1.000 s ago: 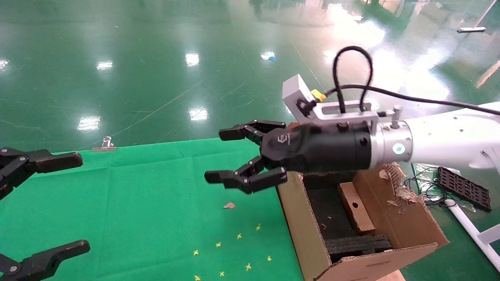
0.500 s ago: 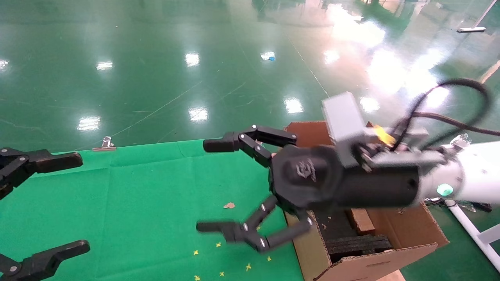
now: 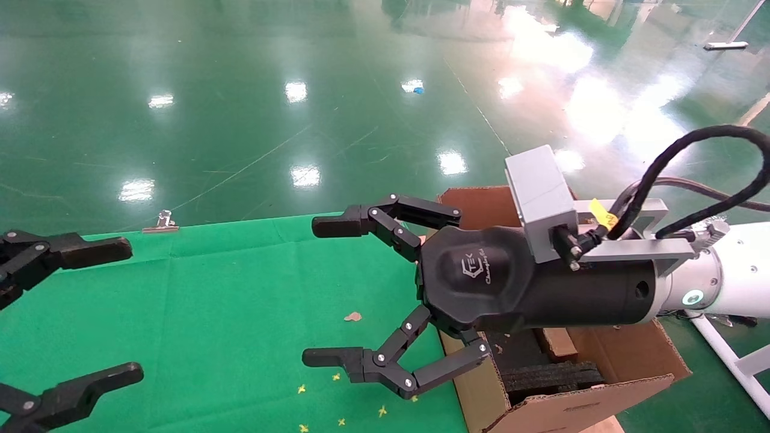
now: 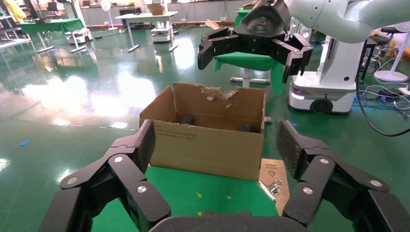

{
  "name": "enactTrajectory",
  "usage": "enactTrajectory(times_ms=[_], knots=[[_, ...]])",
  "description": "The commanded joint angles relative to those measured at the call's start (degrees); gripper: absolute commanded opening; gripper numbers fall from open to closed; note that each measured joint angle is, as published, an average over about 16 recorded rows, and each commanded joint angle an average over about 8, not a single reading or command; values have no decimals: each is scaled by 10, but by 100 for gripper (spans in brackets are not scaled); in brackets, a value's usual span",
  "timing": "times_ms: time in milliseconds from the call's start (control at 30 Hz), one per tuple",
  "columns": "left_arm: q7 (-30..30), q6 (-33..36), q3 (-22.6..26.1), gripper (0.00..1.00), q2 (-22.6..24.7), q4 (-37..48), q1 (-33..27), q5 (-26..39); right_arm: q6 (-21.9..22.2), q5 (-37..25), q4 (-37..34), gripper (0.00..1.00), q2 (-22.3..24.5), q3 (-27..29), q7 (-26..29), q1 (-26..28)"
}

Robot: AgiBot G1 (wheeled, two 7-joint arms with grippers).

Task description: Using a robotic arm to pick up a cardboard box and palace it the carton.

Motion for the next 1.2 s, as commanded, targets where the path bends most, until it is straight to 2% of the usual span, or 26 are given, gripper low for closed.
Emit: enactTrajectory(times_ms=[33,800,867,1033,1100,1133,1200], knots=[[0,0,0,12,0,0,0,0,0,-1,-3,100,0,-3,1,3],[0,0,0,20,0,0,0,0,2,-7,-12,100,-2,-14,3,13],[0,0,0,29,0,0,0,0,2,-7,-13,100,-2,-14,3,13],[0,0,0,79,0,0,0,0,2,-7,-13,100,-2,-15,4,14],[0,0,0,95,0,0,0,0,2,-7,-13,100,-3,-15,4,14],[0,0,0,100,0,0,0,0,2,-7,-13,100,-3,-15,4,14],[0,0,0,100,0,0,0,0,2,-7,-13,100,-3,-15,4,14]])
